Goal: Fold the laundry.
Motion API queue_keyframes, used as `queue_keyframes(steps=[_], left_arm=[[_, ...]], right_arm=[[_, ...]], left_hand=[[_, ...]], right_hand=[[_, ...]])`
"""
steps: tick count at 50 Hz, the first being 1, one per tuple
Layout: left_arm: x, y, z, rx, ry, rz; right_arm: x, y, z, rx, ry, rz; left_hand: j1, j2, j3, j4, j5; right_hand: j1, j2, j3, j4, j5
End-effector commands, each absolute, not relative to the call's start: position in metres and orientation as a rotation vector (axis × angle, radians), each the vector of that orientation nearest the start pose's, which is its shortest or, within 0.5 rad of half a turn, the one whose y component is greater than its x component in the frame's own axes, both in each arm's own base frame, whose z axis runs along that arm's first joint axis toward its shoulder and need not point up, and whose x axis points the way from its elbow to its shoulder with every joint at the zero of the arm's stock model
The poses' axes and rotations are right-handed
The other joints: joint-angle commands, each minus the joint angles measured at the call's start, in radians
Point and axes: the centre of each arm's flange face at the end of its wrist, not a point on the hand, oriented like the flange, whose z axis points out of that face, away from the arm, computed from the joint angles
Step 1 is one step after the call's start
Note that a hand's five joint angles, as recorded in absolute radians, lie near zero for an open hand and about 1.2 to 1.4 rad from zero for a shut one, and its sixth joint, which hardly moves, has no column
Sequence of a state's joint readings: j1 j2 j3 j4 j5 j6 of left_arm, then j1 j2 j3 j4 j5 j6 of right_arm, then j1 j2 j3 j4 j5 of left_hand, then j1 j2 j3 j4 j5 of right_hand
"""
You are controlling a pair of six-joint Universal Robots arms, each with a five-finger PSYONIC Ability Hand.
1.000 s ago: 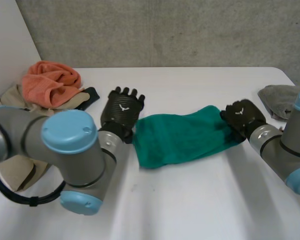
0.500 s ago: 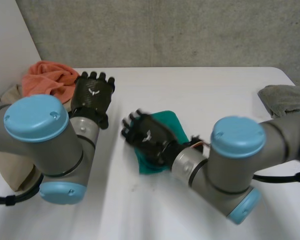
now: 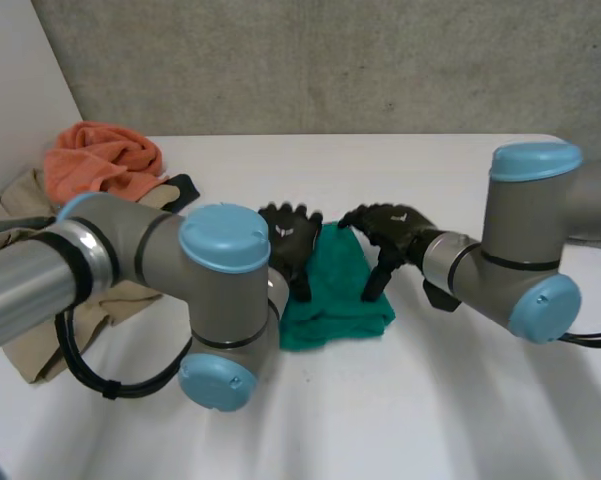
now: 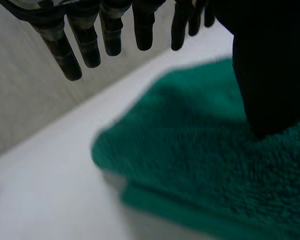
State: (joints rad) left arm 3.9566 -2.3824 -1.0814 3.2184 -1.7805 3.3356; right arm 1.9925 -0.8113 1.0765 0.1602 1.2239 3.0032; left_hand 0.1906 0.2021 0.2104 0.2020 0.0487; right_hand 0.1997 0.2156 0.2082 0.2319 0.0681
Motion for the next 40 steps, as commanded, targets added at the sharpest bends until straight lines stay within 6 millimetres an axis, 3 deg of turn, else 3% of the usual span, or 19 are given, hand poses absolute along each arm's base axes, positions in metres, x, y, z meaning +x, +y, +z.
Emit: queue_keyframes(steps=[1,5,9,10,14,18,22,27,33,40], left_arm=[[-0.376,-0.247,0.122,1.04,2.459,-1.843],[-0.372,-0.249,0.116,1.058,2.446,-1.797],[-0.373,-0.249,0.127,1.069,2.429,-1.835],[-0.373,-0.25,0.131,1.062,2.424,-1.853],[-0.376,-0.251,0.187,0.989,2.337,-2.068],[-0.374,-0.246,0.228,0.973,2.267,-2.234],[-0.363,-0.24,0.255,1.044,2.235,-2.331],[-0.349,-0.234,0.275,1.241,2.218,-2.412],[-0.346,-0.211,0.291,1.541,2.181,-2.501],[-0.341,-0.211,0.288,1.553,2.201,-2.482]], right_arm=[[0.326,-0.317,0.124,-0.98,2.175,-1.333],[0.328,-0.318,0.121,-1.05,2.168,-1.356],[0.328,-0.318,0.133,-1.078,2.142,-1.4],[0.328,-0.318,0.145,-1.073,2.12,-1.433],[0.325,-0.314,0.18,-1.062,2.05,-1.54],[0.32,-0.305,0.197,-1.065,2.003,-1.652],[0.311,-0.29,0.203,-1.067,1.969,-1.746],[0.303,-0.264,0.182,-1.174,1.969,-1.752],[0.313,-0.229,0.149,-1.325,1.905,-1.72],[0.321,-0.236,0.117,-1.321,1.911,-1.78]], left_hand=[[0.035,0.023,0.015,0.023,0.002],[0.029,0.017,0.009,0.017,-0.004],[0.029,0.017,0.009,0.017,-0.004],[0.026,0.014,0.006,0.014,-0.007],[0.011,0.0,-0.009,0.0,-0.021],[0.008,-0.003,-0.012,-0.003,-0.024],[0.014,0.003,-0.006,0.003,-0.019],[0.032,0.02,0.012,0.02,-0.001],[0.038,0.026,0.018,0.026,0.005],[0.038,0.026,0.018,0.026,0.005]], right_hand=[[-0.025,-0.041,-0.034,-0.057,-0.068],[-0.025,-0.041,-0.034,-0.057,-0.068],[-0.009,-0.025,-0.018,-0.041,-0.052],[-0.009,-0.025,-0.018,-0.041,-0.052],[-0.024,-0.039,-0.032,-0.056,-0.066],[-0.025,-0.041,-0.034,-0.057,-0.068],[-0.025,-0.041,-0.034,-0.057,-0.068],[-0.025,-0.041,-0.034,-0.057,-0.068],[-0.025,-0.041,-0.034,-0.057,-0.068],[-0.025,-0.041,-0.034,-0.057,-0.068]])
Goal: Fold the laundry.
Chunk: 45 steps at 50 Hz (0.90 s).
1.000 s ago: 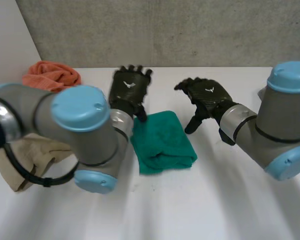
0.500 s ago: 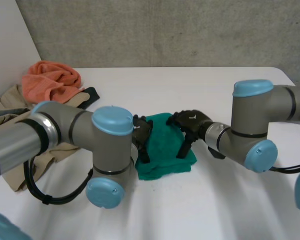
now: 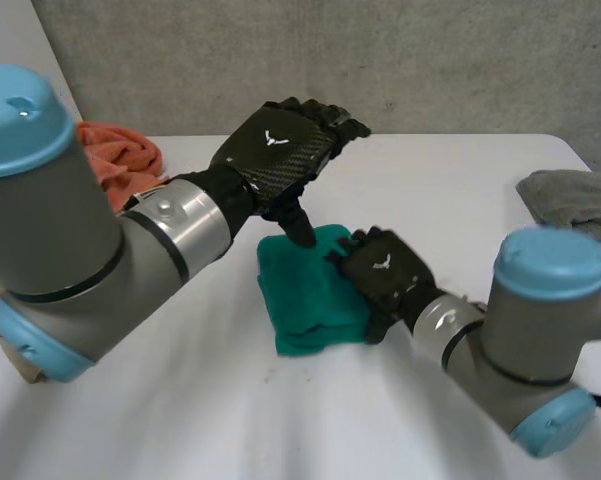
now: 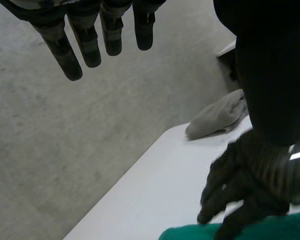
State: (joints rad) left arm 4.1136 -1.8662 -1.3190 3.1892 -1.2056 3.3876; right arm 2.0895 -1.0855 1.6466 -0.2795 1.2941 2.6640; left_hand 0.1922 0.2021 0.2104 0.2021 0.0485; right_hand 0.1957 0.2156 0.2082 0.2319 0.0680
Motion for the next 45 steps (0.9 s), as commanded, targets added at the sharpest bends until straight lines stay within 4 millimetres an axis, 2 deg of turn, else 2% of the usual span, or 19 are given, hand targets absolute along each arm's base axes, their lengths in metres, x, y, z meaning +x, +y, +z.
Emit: queue_keyframes(steps=[1,11,20,26,30,31,36,39,42,43,45], left_arm=[[-0.341,-0.211,0.286,-1.112,-1.58,1.77],[-0.341,-0.209,0.281,-1.117,-1.594,1.752],[-0.34,-0.21,0.281,-1.115,-1.598,1.753],[-0.339,-0.208,0.28,-1.115,-1.6,1.751],[-0.339,-0.209,0.28,-1.115,-1.602,1.751],[-0.339,-0.209,0.28,-1.114,-1.604,1.752],[-0.338,-0.21,0.28,-1.112,-1.605,1.755],[-0.337,-0.212,0.28,-1.108,-1.608,1.761],[-0.335,-0.215,0.281,-1.101,-1.616,1.769],[-0.335,-0.216,0.281,-1.099,-1.616,1.771],[-0.334,-0.216,0.284,-1.096,-1.61,1.782]], right_arm=[[0.324,-0.237,0.115,-1.317,1.908,-1.797],[0.335,-0.255,0.104,-1.294,1.906,-1.863],[0.345,-0.267,0.106,-1.281,1.852,-1.879],[0.353,-0.268,0.104,-1.303,1.783,-1.845],[0.358,-0.268,0.105,-1.295,1.743,-1.817],[0.359,-0.269,0.108,-1.272,1.737,-1.812],[0.358,-0.274,0.118,-1.191,1.74,-1.815],[0.356,-0.282,0.131,-1.161,1.724,-1.854],[0.337,-0.311,0.142,-1.121,1.747,-1.936],[0.325,-0.327,0.149,-1.1,1.756,-1.982],[0.316,-0.343,0.159,-1.082,1.749,-2.048]], left_hand=[[0.036,0.026,0.018,0.026,0.005],[0.036,0.026,0.018,0.026,0.005],[0.036,0.026,0.018,0.026,0.005],[0.036,0.026,0.018,0.026,0.005],[0.036,0.026,0.018,0.026,0.005],[0.036,0.026,0.018,0.026,0.005],[0.036,0.026,0.018,0.026,0.005],[0.036,0.026,0.018,0.026,0.005],[0.036,0.026,0.018,0.026,0.005],[0.036,0.026,0.018,0.026,0.005],[0.036,0.026,0.018,0.026,0.005]], right_hand=[[-0.021,-0.041,-0.034,-0.057,-0.068],[-0.005,-0.025,-0.018,-0.041,-0.052],[0.485,0.465,0.472,0.448,0.438],[0.643,0.623,0.631,0.607,0.596],[1.027,1.007,1.015,0.991,0.981],[1.199,1.179,1.186,1.163,1.152],[1.201,1.181,1.188,1.164,1.154],[1.201,1.181,1.188,1.164,1.154],[1.201,1.181,1.188,1.164,1.154],[1.201,1.181,1.188,1.164,1.154],[1.201,1.181,1.188,1.164,1.154]])
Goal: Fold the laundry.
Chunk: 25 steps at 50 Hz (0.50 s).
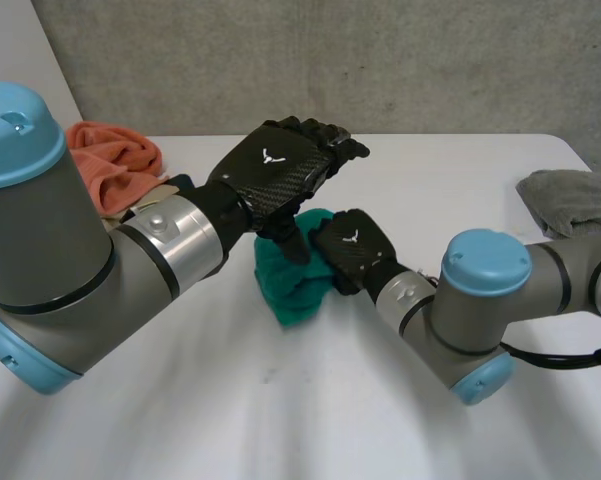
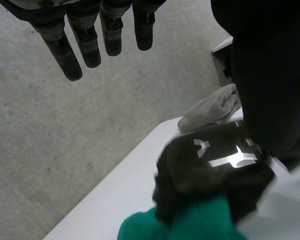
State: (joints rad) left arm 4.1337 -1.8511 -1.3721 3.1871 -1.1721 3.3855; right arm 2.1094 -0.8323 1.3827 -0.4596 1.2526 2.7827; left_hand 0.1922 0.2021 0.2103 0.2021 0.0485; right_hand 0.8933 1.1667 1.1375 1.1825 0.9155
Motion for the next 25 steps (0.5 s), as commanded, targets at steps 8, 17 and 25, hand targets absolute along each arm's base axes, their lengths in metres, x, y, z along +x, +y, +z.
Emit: queue_keyframes(steps=[8,17,25], left_arm=[[-0.323,-0.225,0.295,-1.053,-1.623,1.845],[-0.323,-0.225,0.295,-1.05,-1.628,1.844],[-0.322,-0.223,0.293,-1.052,-1.634,1.836]], right_arm=[[0.28,-0.408,0.227,-1.026,1.568,-2.347],[0.187,-0.488,0.284,-0.866,1.488,-2.654],[0.109,-0.535,0.243,-0.823,1.583,-2.676]], left_hand=[[0.036,0.026,0.018,0.026,0.005],[0.036,0.026,0.018,0.026,0.005],[0.036,0.026,0.018,0.026,0.005]], right_hand=[[0.503,0.23,0.259,0.214,0.306],[0.503,0.23,0.259,0.214,0.306],[0.503,0.23,0.259,0.214,0.306]])
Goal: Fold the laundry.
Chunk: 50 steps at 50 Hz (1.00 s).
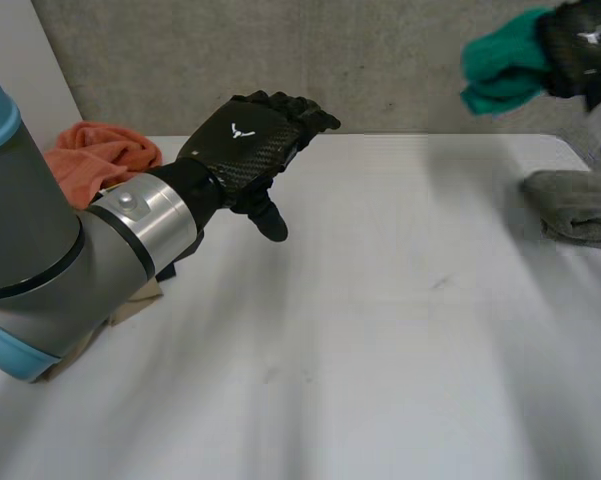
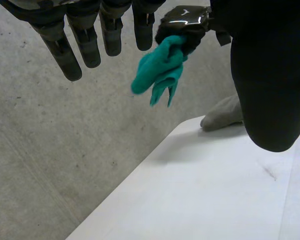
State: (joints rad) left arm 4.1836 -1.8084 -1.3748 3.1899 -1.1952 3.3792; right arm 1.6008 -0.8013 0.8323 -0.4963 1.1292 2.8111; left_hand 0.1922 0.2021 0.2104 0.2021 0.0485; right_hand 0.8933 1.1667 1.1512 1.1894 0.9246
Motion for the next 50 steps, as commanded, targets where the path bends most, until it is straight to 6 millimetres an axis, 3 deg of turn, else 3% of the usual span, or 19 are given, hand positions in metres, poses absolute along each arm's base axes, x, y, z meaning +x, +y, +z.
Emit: queue_keyframes(steps=[1,5,7,10,11,14,18,27,30,31,32,37,41,46,50], left_arm=[[-0.323,-0.223,0.292,1.423,2.206,-2.479],[-0.322,-0.222,0.292,1.424,2.204,-2.479],[-0.323,-0.222,0.292,1.427,2.206,-2.477],[-0.322,-0.222,0.291,1.426,2.21,-2.473],[-0.323,-0.222,0.29,1.428,2.212,-2.471],[-0.323,-0.222,0.29,1.428,2.212,-2.471],[-0.322,-0.222,0.29,1.43,2.212,-2.469],[-0.322,-0.222,0.29,1.429,2.214,-2.469],[-0.322,-0.221,0.289,1.429,2.216,-2.467],[-0.322,-0.221,0.289,1.429,2.216,-2.467],[-0.322,-0.221,0.289,1.429,2.216,-2.467],[-0.322,-0.221,0.29,1.426,2.214,-2.469],[-0.322,-0.221,0.291,1.425,2.212,-2.473],[-0.322,-0.217,0.294,1.43,2.21,-2.482],[-0.324,-0.212,0.294,1.451,2.21,-2.483]], right_arm=[[0.101,-0.538,0.236,-0.829,1.591,-2.676],[0.064,-0.551,0.203,-0.848,1.624,-2.682],[0.04,-0.555,0.176,-0.848,1.661,-2.66],[0.016,-0.556,0.155,-0.831,1.71,-2.632],[0.005,-0.555,0.14,-0.823,1.749,-2.6],[-0.01,-0.55,0.115,-0.815,1.81,-2.54],[-0.02,-0.541,0.102,-0.819,1.848,-2.483],[-0.02,-0.535,0.109,-0.878,1.798,-2.488],[-0.02,-0.534,0.113,-0.869,1.802,-2.488],[-0.021,-0.534,0.114,-0.856,1.815,-2.49],[-0.02,-0.533,0.114,-0.852,1.818,-2.488],[-0.022,-0.525,0.126,-0.763,1.898,-2.477],[-0.039,-0.507,0.139,-0.624,2.066,-2.407],[-0.062,-0.468,0.153,-0.516,2.316,-2.228],[-0.085,-0.443,0.163,-0.588,2.523,-2.152]], left_hand=[[0.036,0.026,0.018,0.026,0.005],[0.036,0.026,0.018,0.026,0.005],[0.036,0.026,0.018,0.026,0.005],[0.036,0.026,0.018,0.026,0.005],[0.036,0.026,0.018,0.026,0.005],[0.036,0.026,0.018,0.026,0.005],[0.036,0.026,0.018,0.026,0.005],[0.036,0.026,0.018,0.026,0.005],[0.036,0.026,0.018,0.026,0.005],[0.036,0.026,0.018,0.026,0.005],[0.036,0.026,0.018,0.026,0.005],[0.036,0.026,0.018,0.026,0.005],[0.036,0.026,0.018,0.026,0.005],[0.033,0.023,0.015,0.023,0.002],[0.027,0.017,0.009,0.017,-0.004]], right_hand=[[0.503,0.23,0.245,0.207,0.297],[0.503,0.23,0.245,0.207,0.297],[0.503,0.23,0.245,0.207,0.297],[0.503,0.23,0.245,0.207,0.297],[0.503,0.23,0.245,0.207,0.297],[0.503,0.23,0.245,0.207,0.297],[0.503,0.23,0.245,0.207,0.297],[0.503,0.23,0.245,0.207,0.297],[-0.242,-0.515,-0.5,-0.538,-0.448],[-0.649,-0.922,-0.906,-0.945,-0.854],[-0.719,-0.992,-0.977,-1.015,-0.925],[-0.719,-0.992,-0.977,-1.015,-0.925],[-0.719,-0.992,-0.977,-1.015,-0.925],[-0.719,-0.992,-0.977,-1.015,-0.925],[-0.719,-0.992,-0.977,-1.015,-0.925]])
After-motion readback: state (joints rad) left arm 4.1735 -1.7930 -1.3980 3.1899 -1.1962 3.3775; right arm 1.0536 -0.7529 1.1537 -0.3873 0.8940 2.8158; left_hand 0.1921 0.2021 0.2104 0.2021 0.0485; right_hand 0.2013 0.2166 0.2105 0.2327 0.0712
